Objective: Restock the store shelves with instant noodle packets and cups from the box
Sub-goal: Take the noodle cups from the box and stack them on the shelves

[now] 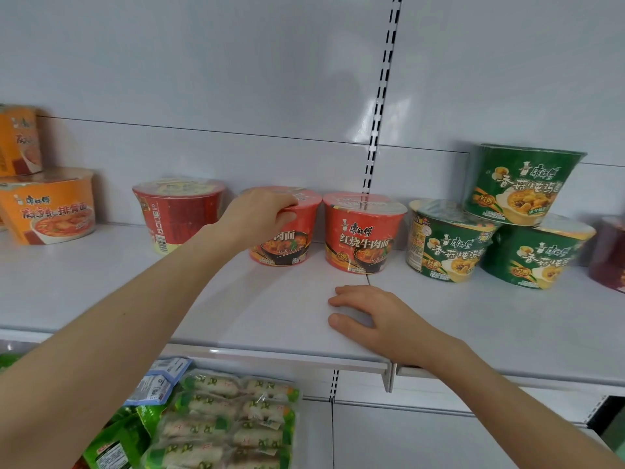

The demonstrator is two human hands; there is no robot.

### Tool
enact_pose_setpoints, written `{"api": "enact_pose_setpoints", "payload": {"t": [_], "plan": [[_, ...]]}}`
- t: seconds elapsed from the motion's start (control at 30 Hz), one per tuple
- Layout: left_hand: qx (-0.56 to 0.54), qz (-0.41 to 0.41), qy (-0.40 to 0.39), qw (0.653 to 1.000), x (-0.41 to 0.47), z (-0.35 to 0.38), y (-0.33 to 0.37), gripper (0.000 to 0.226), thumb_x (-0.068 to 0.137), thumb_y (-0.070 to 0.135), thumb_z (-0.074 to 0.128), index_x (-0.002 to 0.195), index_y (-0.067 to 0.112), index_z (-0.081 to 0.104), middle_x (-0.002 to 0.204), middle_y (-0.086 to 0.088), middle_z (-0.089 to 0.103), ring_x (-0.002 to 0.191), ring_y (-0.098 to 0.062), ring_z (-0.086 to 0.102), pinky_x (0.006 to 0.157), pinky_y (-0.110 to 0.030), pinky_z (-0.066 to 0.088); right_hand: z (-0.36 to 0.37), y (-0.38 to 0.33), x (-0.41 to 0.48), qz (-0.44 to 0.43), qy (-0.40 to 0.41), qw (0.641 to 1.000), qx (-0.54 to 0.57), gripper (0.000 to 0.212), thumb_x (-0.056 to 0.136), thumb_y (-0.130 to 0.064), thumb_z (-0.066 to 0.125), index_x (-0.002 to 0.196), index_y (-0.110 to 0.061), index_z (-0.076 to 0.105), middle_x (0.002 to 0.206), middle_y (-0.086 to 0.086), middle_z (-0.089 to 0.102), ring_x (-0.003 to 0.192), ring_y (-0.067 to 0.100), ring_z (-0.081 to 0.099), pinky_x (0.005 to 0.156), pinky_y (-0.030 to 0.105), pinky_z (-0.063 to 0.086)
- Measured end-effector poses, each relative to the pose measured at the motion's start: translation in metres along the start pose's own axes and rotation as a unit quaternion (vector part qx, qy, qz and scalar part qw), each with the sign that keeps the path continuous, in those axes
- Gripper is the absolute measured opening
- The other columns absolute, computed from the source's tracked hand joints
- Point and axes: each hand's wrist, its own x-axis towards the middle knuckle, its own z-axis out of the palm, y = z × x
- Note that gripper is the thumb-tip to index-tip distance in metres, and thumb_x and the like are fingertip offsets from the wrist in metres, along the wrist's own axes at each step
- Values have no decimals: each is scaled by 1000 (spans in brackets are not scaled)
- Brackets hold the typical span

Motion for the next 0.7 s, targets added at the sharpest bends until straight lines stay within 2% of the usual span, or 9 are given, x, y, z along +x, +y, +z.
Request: {"api": "enact_pose_setpoints", "payload": {"t": [0.23, 0.37, 0.43, 0.5, 0.53, 0.6, 0.63, 0.7], "plan": [[22, 0, 12, 1000, 2, 6, 0, 27, 94, 25, 46, 112, 12, 61, 116, -5, 64, 107, -28, 55, 79, -34, 42, -1, 1, 0, 2, -5, 1000, 1, 40, 91, -42, 50, 127, -25, 52, 141, -8, 44, 131, 3, 34, 95, 6, 18], [21, 9, 8, 1000, 1, 12, -3, 31, 94, 24, 46, 120, 13, 58, 121, -6, 62, 113, -28, 53, 93, -35, 35, -1, 0, 1, 3, -7, 1000, 1, 41, 91, -42, 49, 127, -25, 52, 142, -7, 44, 131, 4, 34, 99, 10, 20], [27, 1, 3, 1000, 0, 12, -2, 36, 94, 25, 46, 128, 12, 52, 129, -9, 56, 124, -28, 46, 102, -40, 27, -1, 0, 0, 1, -7, 1000, 0, 41, 91, -42, 49, 127, -25, 52, 142, -6, 44, 132, 4, 34, 101, 11, 21], [15, -4, 24, 1000, -6, 9, 1, 44, 94, 27, 48, 135, 9, 44, 138, -13, 47, 134, -29, 35, 109, -45, 20, -2, -1, -1, 1, -9, 1000, 2, 41, 91, -42, 49, 128, -25, 52, 142, -7, 43, 132, 4, 34, 103, 13, 21], [7, 2, 48, 999, -12, 5, 4, 45, 94, 26, 49, 134, 8, 45, 139, -13, 46, 134, -30, 35, 109, -46, 22, -2, -1, -1, 2, -11, 1000, 2, 41, 91, -42, 49, 128, -25, 52, 142, -7, 43, 132, 4, 34, 104, 14, 21], [2, 30, 81, 996, -26, 1, 7, 37, 93, 28, 51, 124, 8, 56, 129, -12, 56, 122, -30, 49, 98, -42, 38, -2, -1, -1, 0, -13, 1000, -2, 41, 91, -42, 48, 128, -25, 52, 142, -7, 43, 132, 5, 34, 105, 16, 21], [8, 38, 71, 997, -35, -1, 7, 34, 93, 32, 48, 114, 9, 61, 120, -9, 62, 112, -28, 55, 88, -39, 45, -3, -1, 0, -1, -13, 1000, -5, 41, 91, -42, 48, 128, -25, 52, 142, -7, 44, 132, 6, 35, 105, 15, 22], [7, 43, 35, 998, -58, -6, 6, 45, 90, 45, 37, 98, 11, 65, 101, -3, 66, 95, -25, 61, 72, -35, 49, -4, -1, 0, -5, -16, 1000, -9, 41, 91, -42, 48, 128, -24, 52, 141, -7, 45, 131, 5, 35, 103, 13, 21]]}}
